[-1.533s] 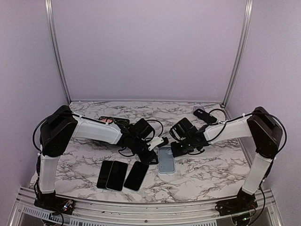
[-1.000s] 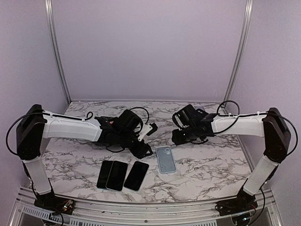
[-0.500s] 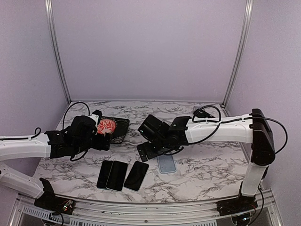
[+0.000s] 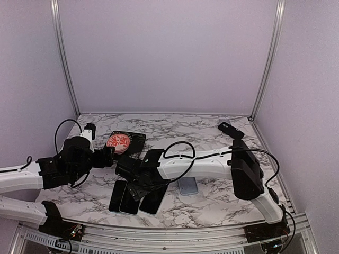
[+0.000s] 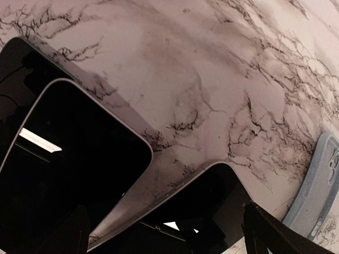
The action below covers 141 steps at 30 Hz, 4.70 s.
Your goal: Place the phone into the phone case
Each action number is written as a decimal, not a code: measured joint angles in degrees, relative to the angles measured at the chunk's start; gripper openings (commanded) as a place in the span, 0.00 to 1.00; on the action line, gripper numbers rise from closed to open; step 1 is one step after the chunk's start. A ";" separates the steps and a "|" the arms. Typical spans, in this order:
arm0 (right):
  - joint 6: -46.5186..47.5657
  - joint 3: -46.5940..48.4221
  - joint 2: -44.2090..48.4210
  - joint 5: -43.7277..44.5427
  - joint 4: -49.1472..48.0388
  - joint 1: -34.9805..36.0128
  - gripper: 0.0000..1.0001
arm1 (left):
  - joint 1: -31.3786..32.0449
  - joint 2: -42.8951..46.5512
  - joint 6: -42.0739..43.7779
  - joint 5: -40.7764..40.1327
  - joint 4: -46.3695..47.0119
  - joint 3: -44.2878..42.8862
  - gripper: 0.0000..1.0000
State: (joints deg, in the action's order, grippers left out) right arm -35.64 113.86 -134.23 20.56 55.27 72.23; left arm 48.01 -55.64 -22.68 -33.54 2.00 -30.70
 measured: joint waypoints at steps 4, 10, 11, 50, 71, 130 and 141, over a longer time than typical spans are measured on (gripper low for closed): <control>-0.76 0.09 -0.33 0.42 2.91 1.11 0.99 | 0.00 3.69 -0.31 -0.02 0.87 1.77 0.99; -1.90 -3.45 0.72 0.02 3.98 2.25 0.99 | 0.00 5.09 -0.50 -0.13 1.22 2.80 0.99; -2.03 -4.90 1.49 -0.26 3.26 2.40 0.99 | 0.00 5.07 -0.50 -0.17 1.22 2.80 0.99; 10.62 -19.85 11.21 -23.85 1.20 -7.32 0.86 | 0.00 -1.79 2.54 1.22 2.97 1.62 0.99; 6.69 -18.84 10.80 -23.54 5.18 -5.51 0.46 | 0.00 -3.63 2.58 2.62 3.39 1.38 0.99; -9.27 -50.03 32.15 6.32 -27.30 -13.00 0.26 | -0.02 -12.52 4.28 2.62 4.22 -2.69 0.99; -9.81 -50.97 32.33 4.55 -27.98 -13.07 0.28 | -0.02 -12.57 4.31 2.62 4.24 -3.32 0.99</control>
State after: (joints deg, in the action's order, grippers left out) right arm -45.45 62.89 -101.91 25.10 27.29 59.16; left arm 47.99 -68.20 -18.37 -30.92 6.24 -34.02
